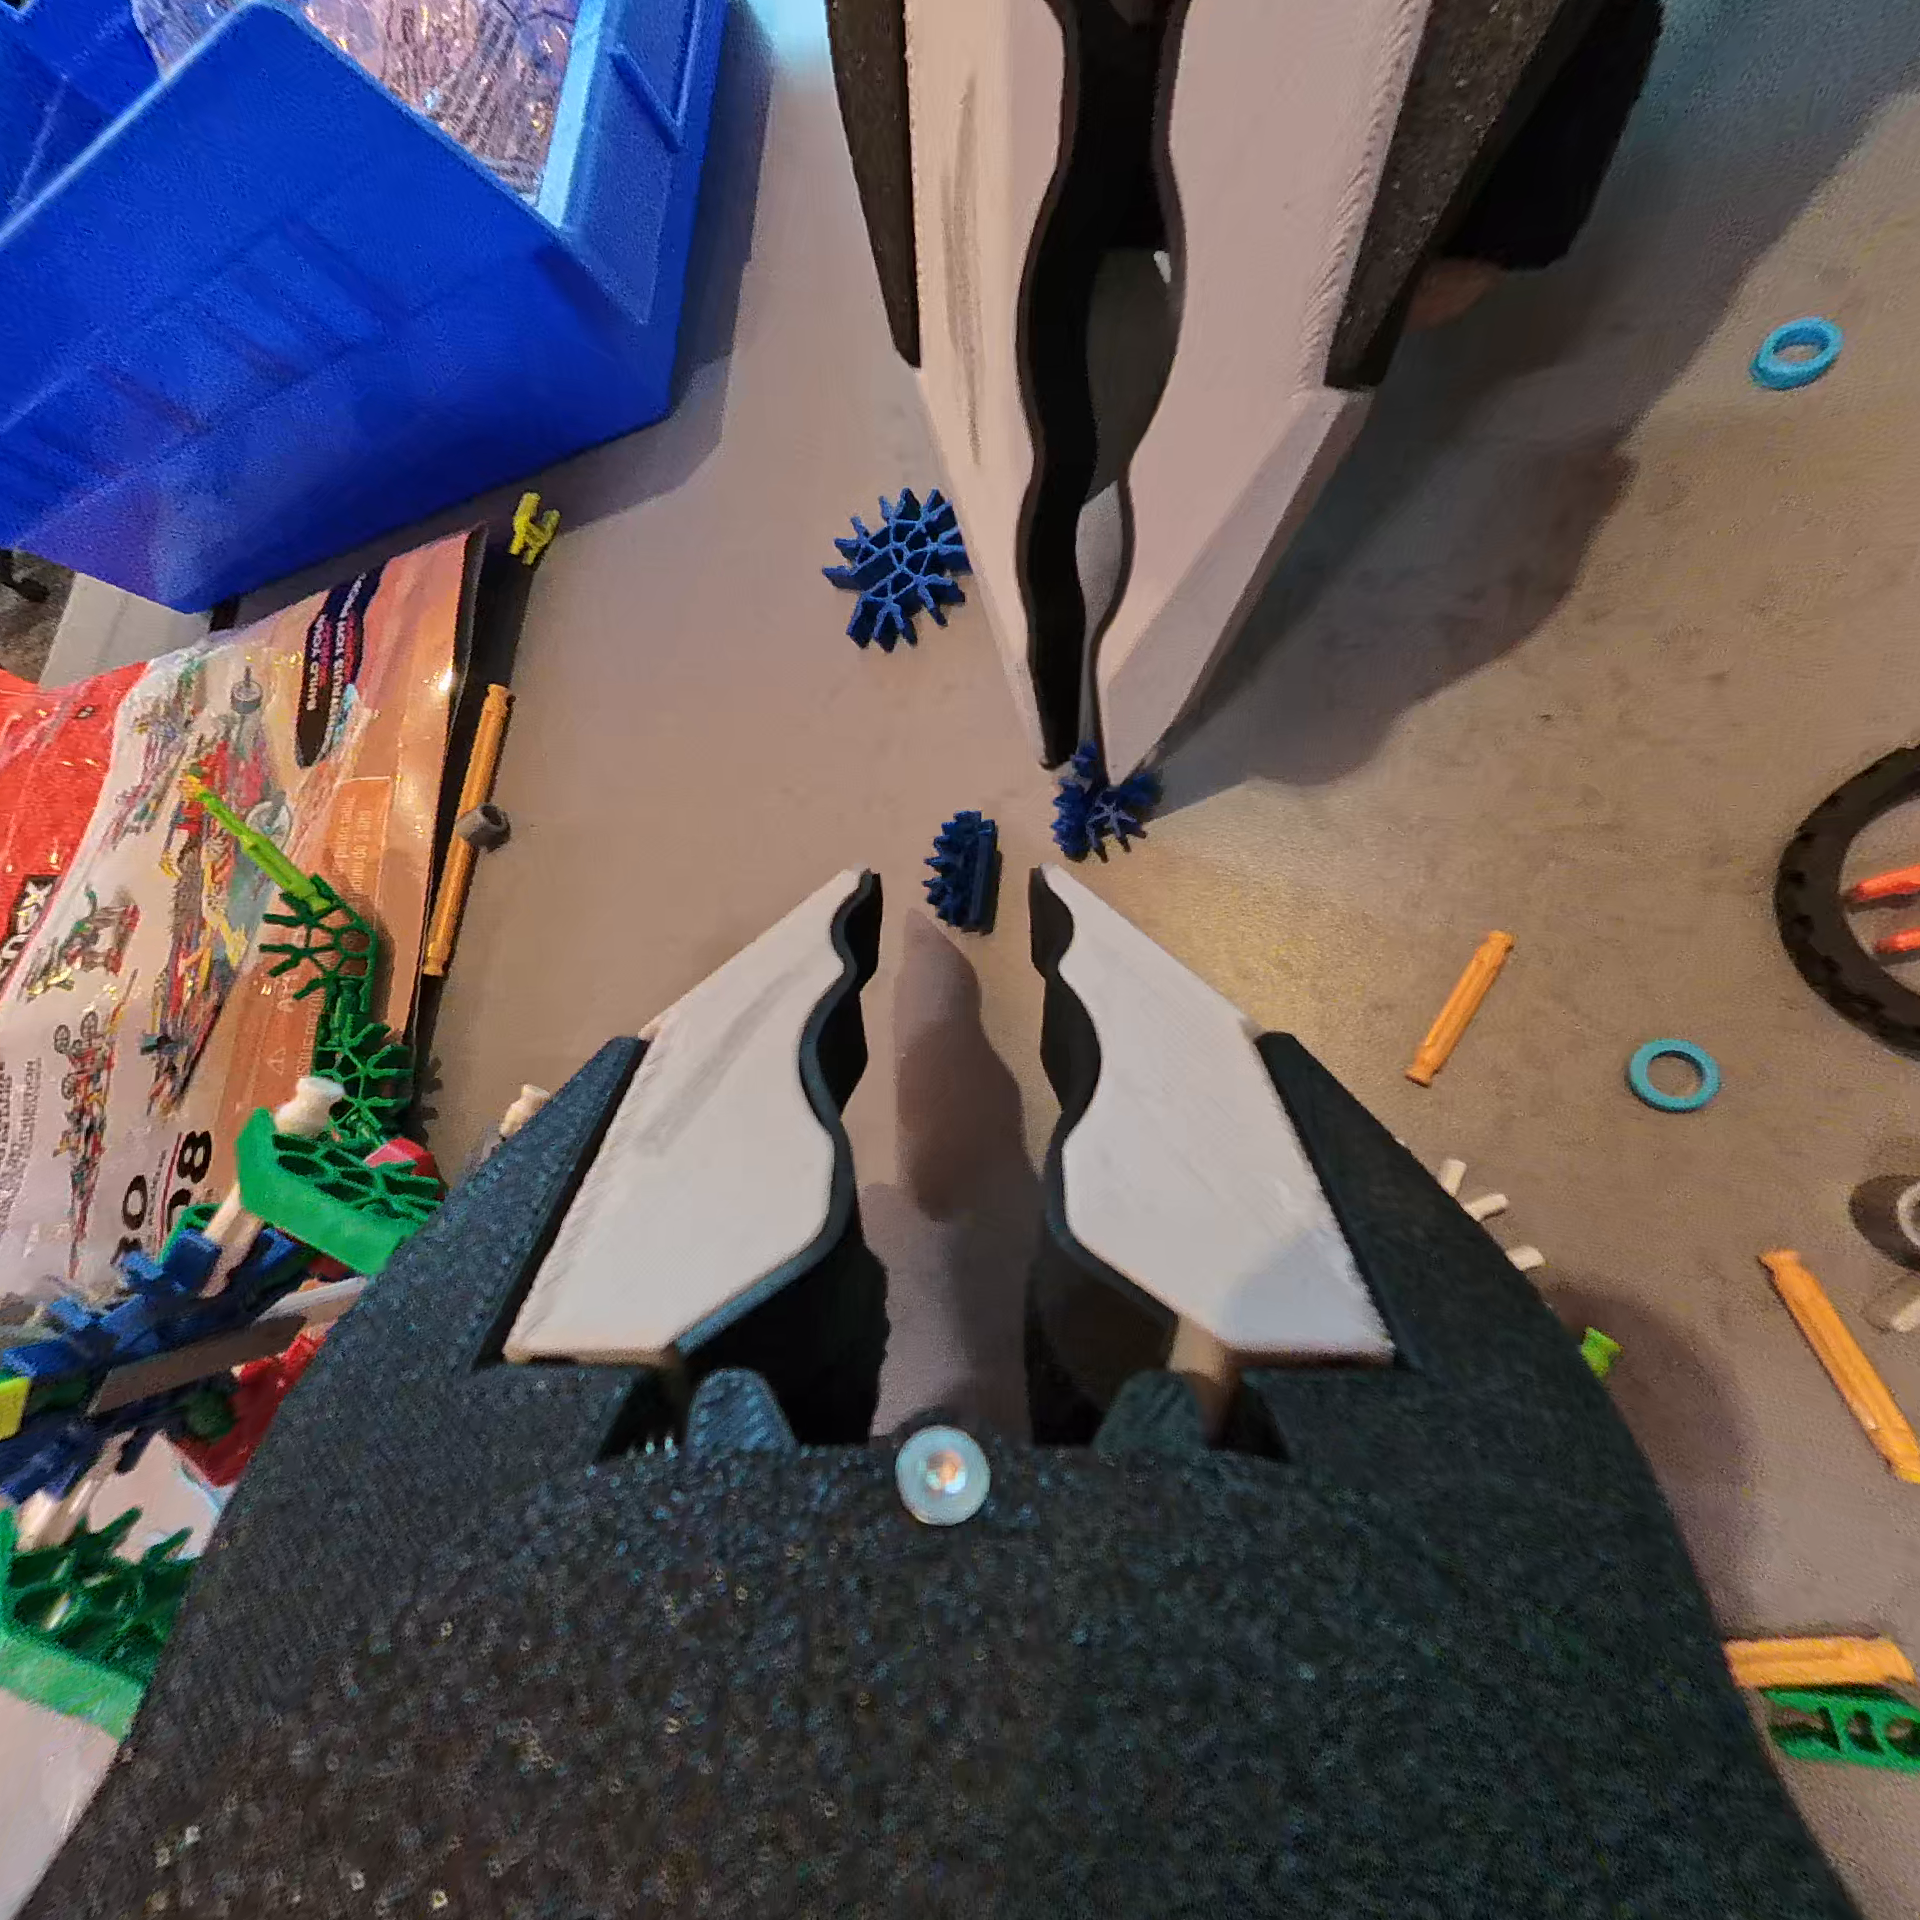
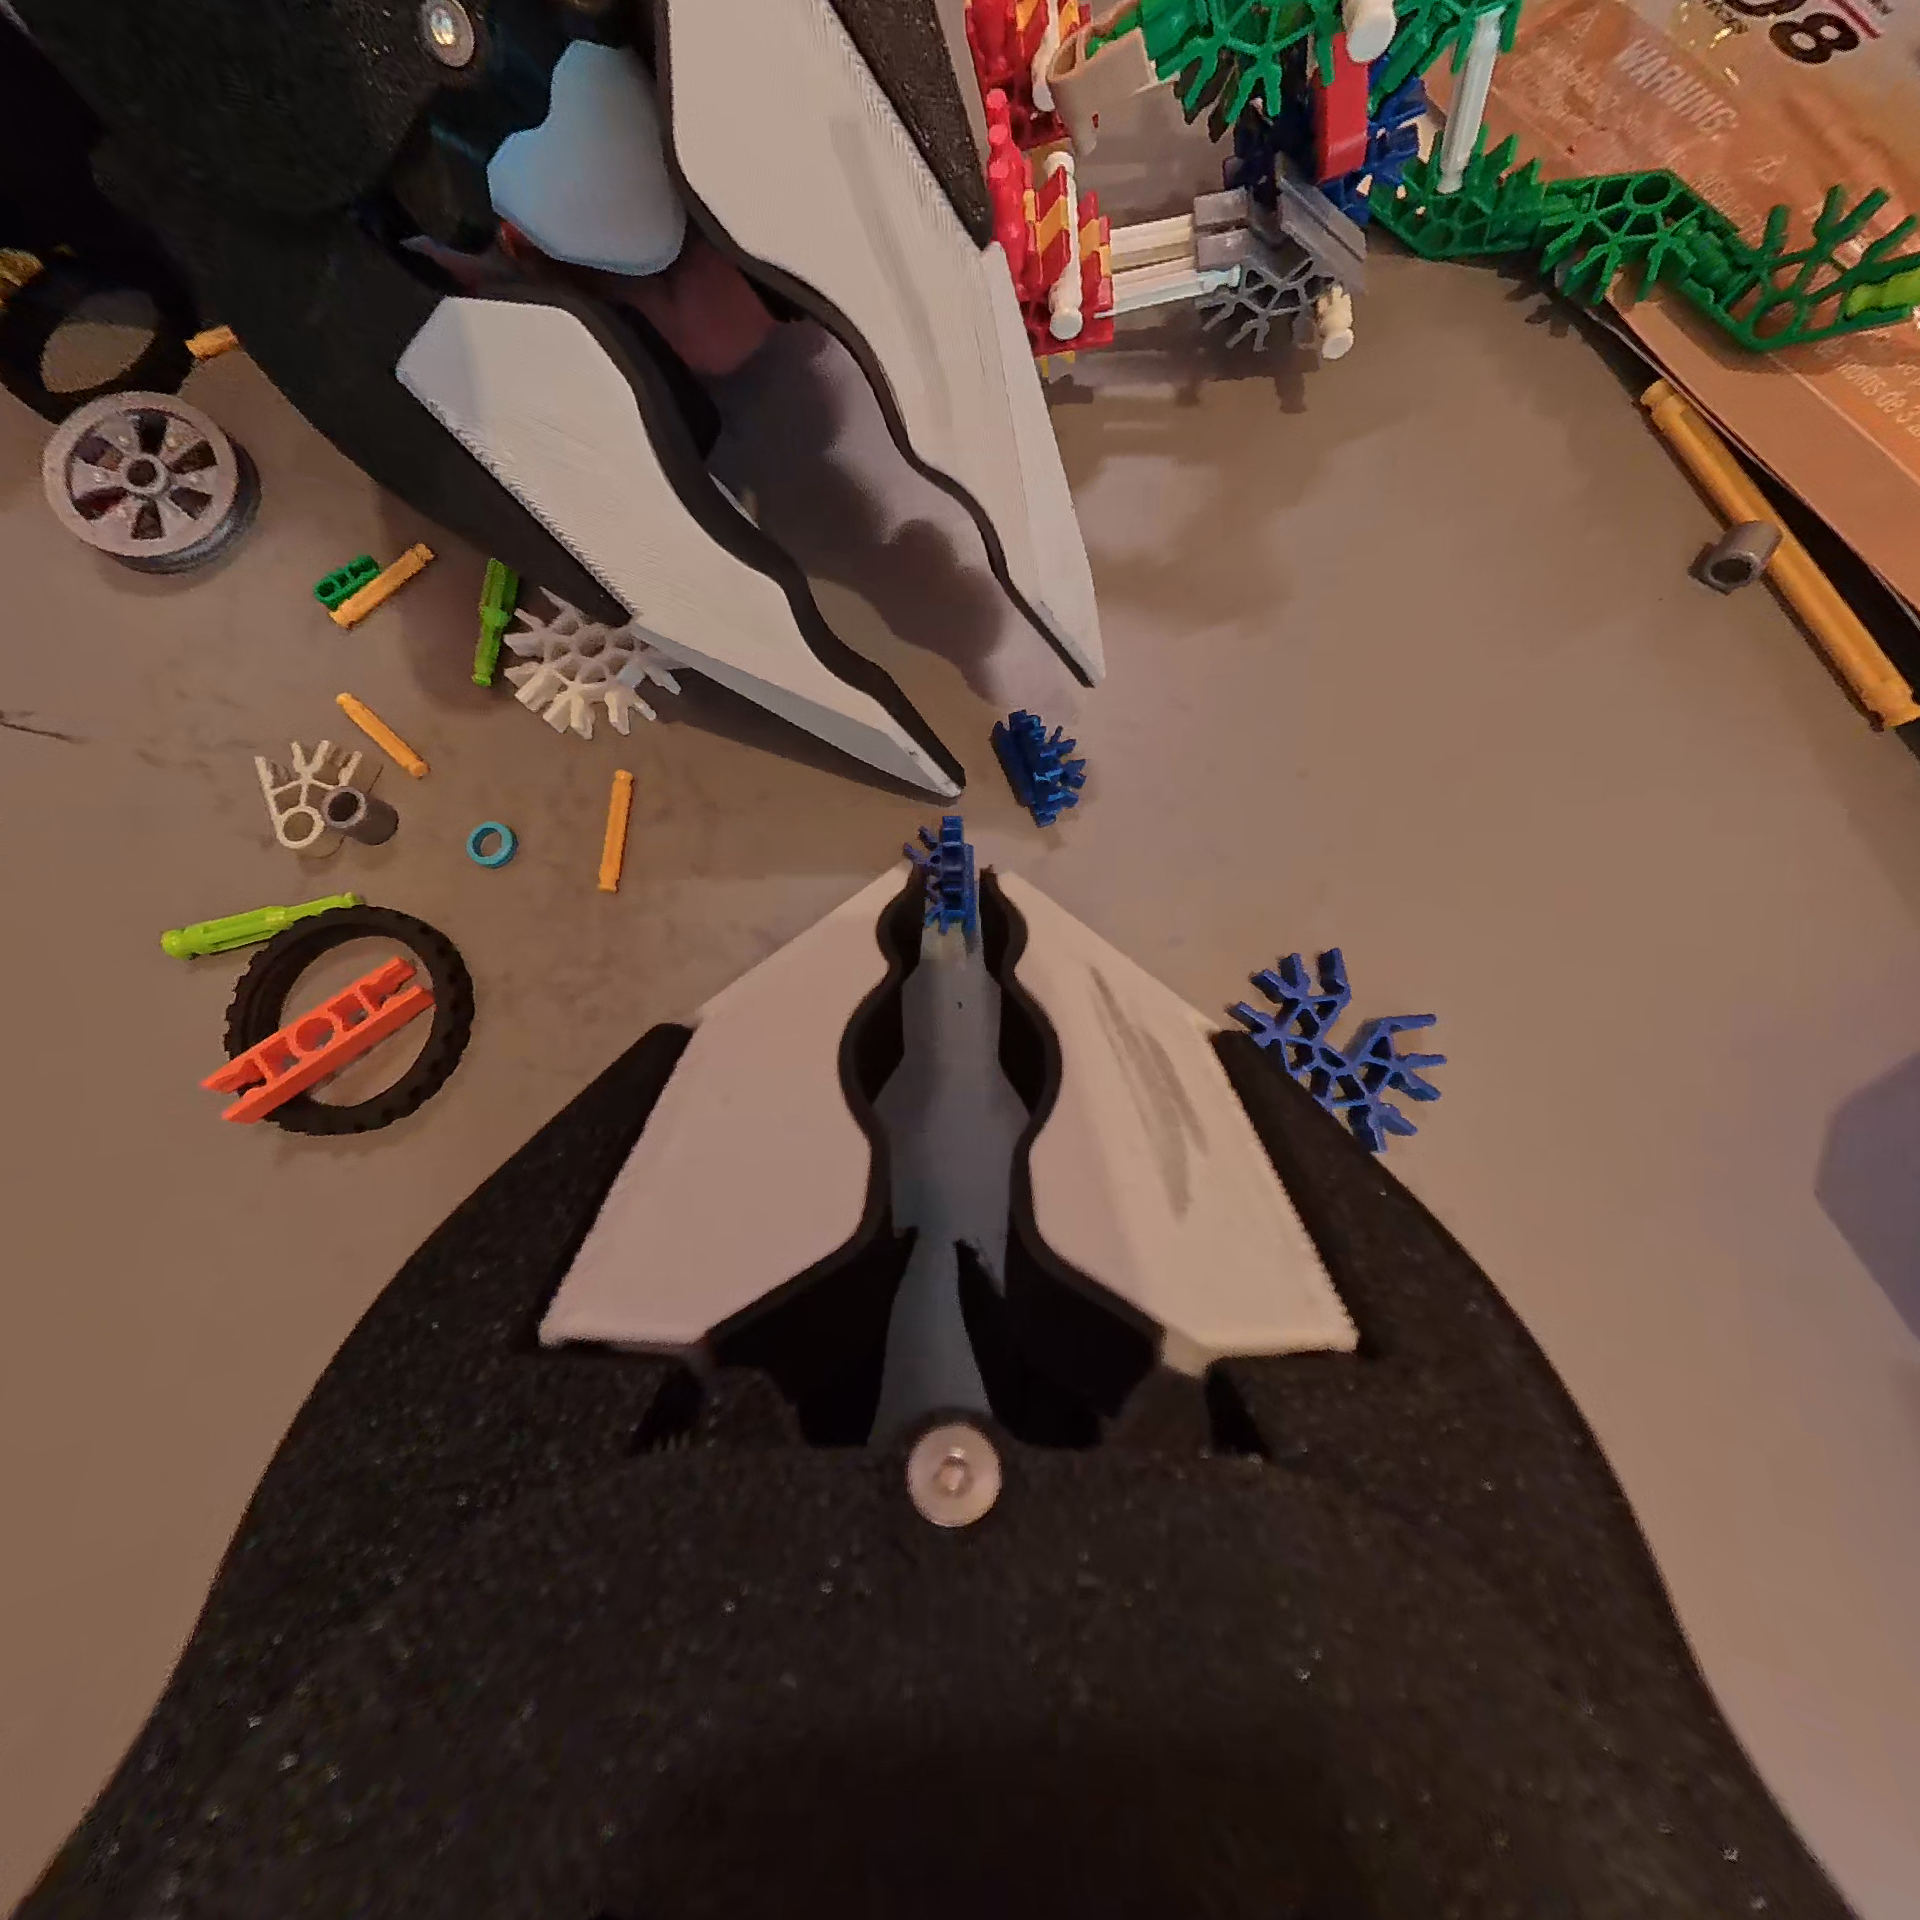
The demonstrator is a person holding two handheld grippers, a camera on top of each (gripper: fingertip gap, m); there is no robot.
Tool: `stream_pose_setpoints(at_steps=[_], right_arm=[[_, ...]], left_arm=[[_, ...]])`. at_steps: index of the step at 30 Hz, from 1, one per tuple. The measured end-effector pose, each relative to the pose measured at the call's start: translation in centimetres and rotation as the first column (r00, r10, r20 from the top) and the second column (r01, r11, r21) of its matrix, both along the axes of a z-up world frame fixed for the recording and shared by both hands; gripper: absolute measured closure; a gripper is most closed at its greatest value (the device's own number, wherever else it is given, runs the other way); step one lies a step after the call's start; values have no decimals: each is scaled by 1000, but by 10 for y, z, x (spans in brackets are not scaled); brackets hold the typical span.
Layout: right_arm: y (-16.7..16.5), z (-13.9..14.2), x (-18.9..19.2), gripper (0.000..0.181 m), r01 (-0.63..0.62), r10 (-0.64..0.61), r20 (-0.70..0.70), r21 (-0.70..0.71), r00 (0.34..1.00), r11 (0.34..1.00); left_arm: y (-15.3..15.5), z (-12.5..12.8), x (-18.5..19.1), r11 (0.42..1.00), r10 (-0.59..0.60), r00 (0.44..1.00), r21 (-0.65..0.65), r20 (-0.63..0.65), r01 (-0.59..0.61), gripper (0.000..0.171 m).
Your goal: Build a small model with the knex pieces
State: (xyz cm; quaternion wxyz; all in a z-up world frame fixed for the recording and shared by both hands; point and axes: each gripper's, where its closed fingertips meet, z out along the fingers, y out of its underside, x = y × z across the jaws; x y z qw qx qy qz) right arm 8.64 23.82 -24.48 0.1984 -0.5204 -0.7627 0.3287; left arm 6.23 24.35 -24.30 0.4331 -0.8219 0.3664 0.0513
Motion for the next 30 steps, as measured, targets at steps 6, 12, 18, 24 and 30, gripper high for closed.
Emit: stream_pose_setpoints(at_steps=[6,12,18,24,30], right_arm=[[1,2,2,170,2,-2,-5,-4,1000,1000],[-12,-4,4,170,-59,59,19,-8,998,998],[-9,2,3,170,-47,47,-6,-20,999,999],[-23,-4,6,170,-113,113,22,-17,993,993],[-21,6,4,171,-98,97,-26,-37,995,995]], left_arm=[[0,-3,-2,1000,7,1000,-13,1,-7,144],[1,-3,-4,1000,19,1000,-8,2,-19,144],[1,-2,-4,1000,18,1000,-11,3,-18,144],[4,-3,-10,999,45,999,3,-20,-45,145],[3,0,-11,999,45,999,1,-1,-45,143]])
